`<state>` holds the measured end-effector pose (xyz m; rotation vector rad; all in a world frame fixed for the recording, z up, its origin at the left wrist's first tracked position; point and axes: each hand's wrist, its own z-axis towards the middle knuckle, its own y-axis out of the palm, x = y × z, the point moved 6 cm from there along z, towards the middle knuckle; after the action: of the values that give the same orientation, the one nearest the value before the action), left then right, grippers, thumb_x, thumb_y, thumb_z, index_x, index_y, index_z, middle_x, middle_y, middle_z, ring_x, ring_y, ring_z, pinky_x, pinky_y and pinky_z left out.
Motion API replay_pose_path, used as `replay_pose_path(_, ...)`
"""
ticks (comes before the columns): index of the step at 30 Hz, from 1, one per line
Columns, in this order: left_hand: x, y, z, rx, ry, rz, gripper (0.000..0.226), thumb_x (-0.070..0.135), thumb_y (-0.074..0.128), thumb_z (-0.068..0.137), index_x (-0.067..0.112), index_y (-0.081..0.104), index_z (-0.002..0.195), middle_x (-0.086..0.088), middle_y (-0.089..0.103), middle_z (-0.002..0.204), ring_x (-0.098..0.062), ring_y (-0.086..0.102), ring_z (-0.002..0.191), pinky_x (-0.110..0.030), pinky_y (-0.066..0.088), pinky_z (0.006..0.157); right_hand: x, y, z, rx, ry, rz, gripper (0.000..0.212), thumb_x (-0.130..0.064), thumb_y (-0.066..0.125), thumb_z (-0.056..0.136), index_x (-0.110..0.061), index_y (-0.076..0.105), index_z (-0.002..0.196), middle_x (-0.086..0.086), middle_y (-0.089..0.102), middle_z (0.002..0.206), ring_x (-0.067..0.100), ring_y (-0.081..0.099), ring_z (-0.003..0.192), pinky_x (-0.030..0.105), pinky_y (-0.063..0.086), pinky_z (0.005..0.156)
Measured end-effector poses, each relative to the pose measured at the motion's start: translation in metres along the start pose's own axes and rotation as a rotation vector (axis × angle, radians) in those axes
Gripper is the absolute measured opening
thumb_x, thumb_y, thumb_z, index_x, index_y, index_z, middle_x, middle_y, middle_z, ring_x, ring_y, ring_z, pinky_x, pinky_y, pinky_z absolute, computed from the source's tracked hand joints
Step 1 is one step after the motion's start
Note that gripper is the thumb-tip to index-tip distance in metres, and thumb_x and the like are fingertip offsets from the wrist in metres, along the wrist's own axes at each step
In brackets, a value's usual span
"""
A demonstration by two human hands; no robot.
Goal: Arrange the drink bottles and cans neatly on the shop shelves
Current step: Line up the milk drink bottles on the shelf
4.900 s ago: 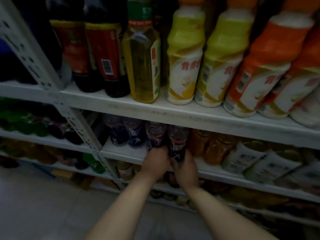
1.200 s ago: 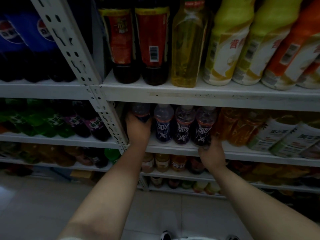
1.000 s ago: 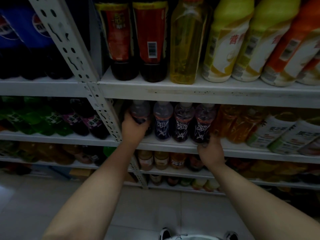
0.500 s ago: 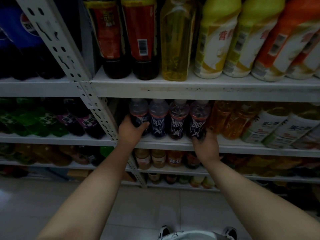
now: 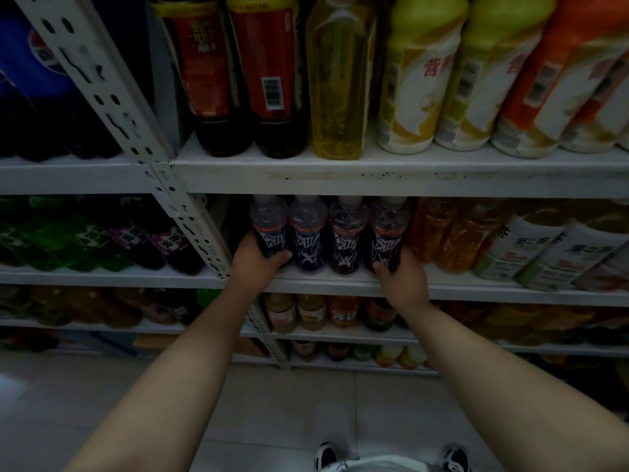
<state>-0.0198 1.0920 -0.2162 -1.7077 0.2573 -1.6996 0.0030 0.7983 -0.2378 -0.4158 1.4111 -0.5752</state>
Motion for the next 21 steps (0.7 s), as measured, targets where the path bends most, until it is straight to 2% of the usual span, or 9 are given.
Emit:
replay_pose_path(3, -0.002, 0.000, -0.001, 0.027, 0.004, 0.080, 0.056, 0.024, 0.073, 0.083, 0.005, 0.049, 0.130, -0.013, 0.059, 0.128, -0.031, 0.054, 0.116, -0.024, 0.035, 0.088, 0.006, 0.002, 0.004, -0.049, 0.035, -0.002, 0.044, -0.025, 0.062, 0.090, -0.011, 0.047, 0.129, 0.011, 0.054, 0.127, 0.029, 0.051, 0.116, 0.025, 0.034, 0.089)
replay_pose_path(7, -0.007, -0.004, 0.000, -0.051, 0.004, 0.092, 0.058, 0.023, 0.068, 0.088, 0.007, 0.042, 0.137, -0.012, 0.053, 0.135, -0.030, 0.050, 0.122, -0.025, 0.032, 0.093, 0.012, 0.000, 0.006, -0.119, 0.038, 0.012, 0.051, -0.030, 0.060, 0.092, -0.012, 0.041, 0.135, 0.010, 0.050, 0.135, 0.027, 0.047, 0.121, 0.024, 0.032, 0.092)
replay_pose_path(11, -0.002, -0.003, -0.003, -0.054, -0.005, 0.080, 0.057, 0.024, 0.067, 0.088, 0.008, 0.043, 0.137, -0.011, 0.055, 0.133, -0.029, 0.051, 0.119, -0.023, 0.034, 0.091, 0.007, -0.005, 0.007, -0.128, 0.015, 0.016, 0.048, -0.031, 0.062, 0.090, -0.014, 0.046, 0.132, 0.008, 0.053, 0.131, 0.025, 0.051, 0.118, 0.024, 0.035, 0.090)
replay_pose_path(14, 0.002, -0.002, -0.019, 0.051, -0.016, 0.038, 0.048, 0.020, 0.070, 0.084, 0.005, 0.051, 0.126, -0.015, 0.060, 0.121, -0.029, 0.057, 0.108, -0.027, 0.041, 0.085, 0.012, -0.013, 0.001, -0.094, 0.035, 0.046, 0.047, -0.033, 0.064, 0.088, -0.016, 0.051, 0.129, 0.003, 0.057, 0.125, 0.019, 0.054, 0.111, 0.028, 0.043, 0.089)
replay_pose_path(16, 0.003, -0.003, -0.041, 0.206, -0.066, 0.078, 0.041, 0.020, 0.069, 0.083, 0.006, 0.053, 0.118, -0.015, 0.058, 0.112, -0.031, 0.058, 0.100, -0.036, 0.048, 0.081, 0.029, -0.026, -0.005, -0.050, 0.135, 0.045, 0.048, -0.032, 0.062, 0.089, -0.016, 0.049, 0.133, 0.001, 0.057, 0.124, 0.016, 0.055, 0.106, 0.031, 0.048, 0.089)
replay_pose_path(18, 0.015, 0.005, -0.065, 0.302, -0.045, 0.141, 0.029, 0.017, 0.064, 0.084, 0.007, 0.056, 0.110, -0.013, 0.056, 0.103, -0.030, 0.057, 0.092, -0.038, 0.048, 0.075, 0.048, -0.049, -0.012, 0.062, 0.236, 0.009, 0.045, -0.030, 0.059, 0.091, -0.017, 0.050, 0.132, 0.002, 0.059, 0.121, 0.016, 0.056, 0.099, 0.028, 0.046, 0.083)
replay_pose_path(19, 0.028, 0.017, -0.074, 0.271, 0.001, 0.152, 0.023, 0.015, 0.062, 0.085, 0.008, 0.059, 0.106, -0.011, 0.058, 0.099, -0.028, 0.058, 0.089, -0.034, 0.045, 0.072, 0.056, -0.063, -0.015, 0.136, 0.265, -0.014, 0.042, -0.031, 0.058, 0.091, -0.018, 0.051, 0.130, 0.002, 0.060, 0.118, 0.017, 0.056, 0.097, 0.026, 0.043, 0.081)
replay_pose_path(21, 0.063, 0.058, -0.088, 0.066, 0.084, 0.128, 0.018, 0.020, 0.060, 0.088, 0.014, 0.063, 0.105, -0.002, 0.061, 0.094, -0.021, 0.060, 0.084, -0.025, 0.040, 0.069, 0.065, -0.087, -0.017, 0.223, 0.300, 0.012, 0.041, -0.032, 0.058, 0.091, -0.020, 0.051, 0.129, 0.001, 0.061, 0.117, 0.018, 0.058, 0.097, 0.026, 0.043, 0.081)
